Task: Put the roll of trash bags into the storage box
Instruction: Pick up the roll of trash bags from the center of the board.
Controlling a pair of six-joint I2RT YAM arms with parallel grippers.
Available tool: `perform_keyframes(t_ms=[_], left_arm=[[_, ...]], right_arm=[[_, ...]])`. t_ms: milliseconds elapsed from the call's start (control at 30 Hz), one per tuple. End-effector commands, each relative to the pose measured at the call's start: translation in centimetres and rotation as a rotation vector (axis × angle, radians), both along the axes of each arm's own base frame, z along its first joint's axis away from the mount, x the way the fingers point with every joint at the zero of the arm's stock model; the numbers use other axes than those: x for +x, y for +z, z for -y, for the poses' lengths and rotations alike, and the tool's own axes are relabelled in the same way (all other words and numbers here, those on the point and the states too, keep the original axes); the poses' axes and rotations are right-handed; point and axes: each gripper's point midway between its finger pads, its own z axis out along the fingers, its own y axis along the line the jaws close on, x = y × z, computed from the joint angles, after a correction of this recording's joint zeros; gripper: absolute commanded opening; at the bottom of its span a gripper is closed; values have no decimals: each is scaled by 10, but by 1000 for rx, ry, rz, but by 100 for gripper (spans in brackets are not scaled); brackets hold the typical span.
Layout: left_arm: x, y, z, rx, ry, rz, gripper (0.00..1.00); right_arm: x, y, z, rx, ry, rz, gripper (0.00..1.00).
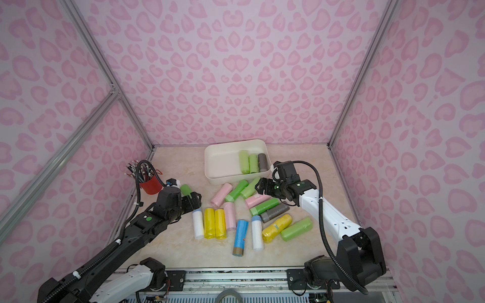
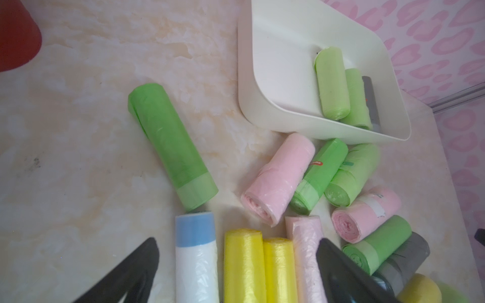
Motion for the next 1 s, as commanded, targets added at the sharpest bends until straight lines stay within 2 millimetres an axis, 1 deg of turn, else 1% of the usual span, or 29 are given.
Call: perform_keyframes(t_ms=[0,167,300,433,533,633,733,833,967], left_arm=[[-9,-11,-1,-23,12,-41,96],[-15,-30,2,-57,14,-81,95],[-19,-46,5,-64,6,-128,89],[-22,-61,2,-37,15,-169,88],[-24,-73,0,-22,22,-197,84],[-27,-85,2,-18,9,-232,75],[-30,-95,-1,13,13,-259,67],[-31,-103,-7,48,27,-268,66],[-32,-112,-5,45,15,-282,64]], right_arm=[[0,-4,-5,24,16,-9,90],[-1,-4,-9,46,31,-17,90],[-1,1,-12,68,35,-15,90],[-1,1,-11,72,24,-10,90],[-1,-2,-10,70,24,-15,90],[-1,-3,-10,69,22,-17,90],[-1,-2,-9,70,21,-14,90],[-2,0,-10,85,23,-22,90],[-1,-3,-8,83,13,-29,90]])
